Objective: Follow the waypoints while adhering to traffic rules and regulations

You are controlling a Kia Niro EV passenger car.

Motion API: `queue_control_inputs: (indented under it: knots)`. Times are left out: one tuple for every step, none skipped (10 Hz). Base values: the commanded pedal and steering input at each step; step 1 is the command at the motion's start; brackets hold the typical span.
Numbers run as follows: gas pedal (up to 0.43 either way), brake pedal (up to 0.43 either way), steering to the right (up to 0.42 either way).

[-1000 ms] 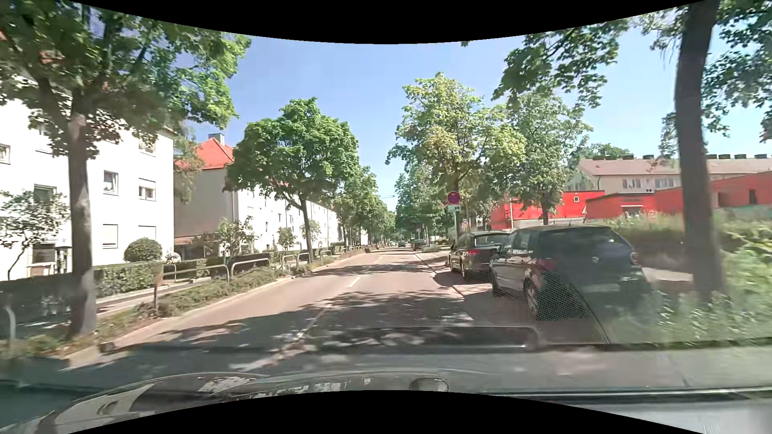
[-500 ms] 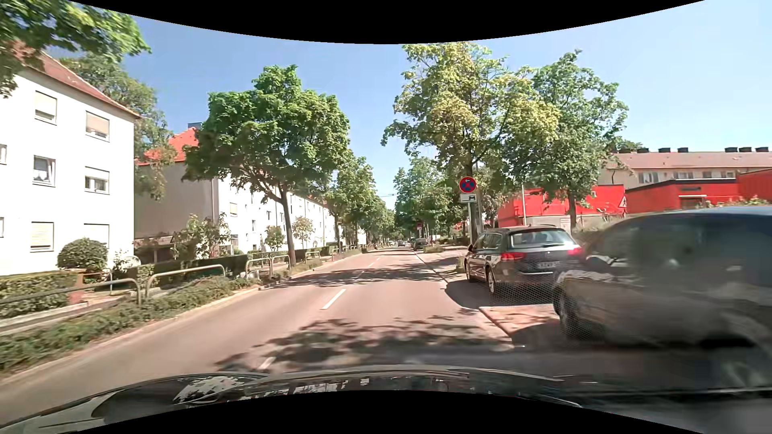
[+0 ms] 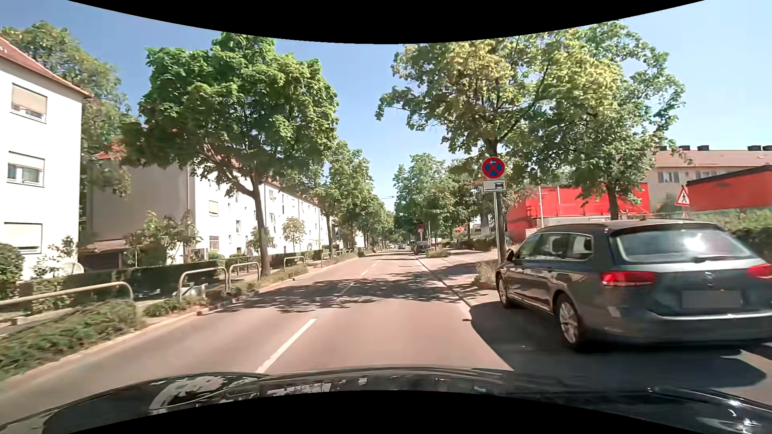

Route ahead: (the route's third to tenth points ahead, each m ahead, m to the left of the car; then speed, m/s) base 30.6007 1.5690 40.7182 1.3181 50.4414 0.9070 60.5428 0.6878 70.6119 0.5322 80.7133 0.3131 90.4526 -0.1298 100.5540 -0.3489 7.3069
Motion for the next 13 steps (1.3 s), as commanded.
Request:
queue_control_inputs:
  knots:
    - [0.067,0.000,0.000]
    - [0.067,0.000,0.000]
    - [0.067,0.000,0.000]
    - [0.067,0.000,-0.001]
    - [0.067,0.000,-0.001]
    - [0.067,0.000,-0.001]
    - [0.067,0.000,0.000]
    - [0.067,0.000,-0.001]
    - [0.067,0.000,-0.001]
    - [0.067,0.000,-0.001]
    - [0.067,0.000,0.000]
    - [0.067,0.000,-0.001]
    - [0.067,0.000,0.000]
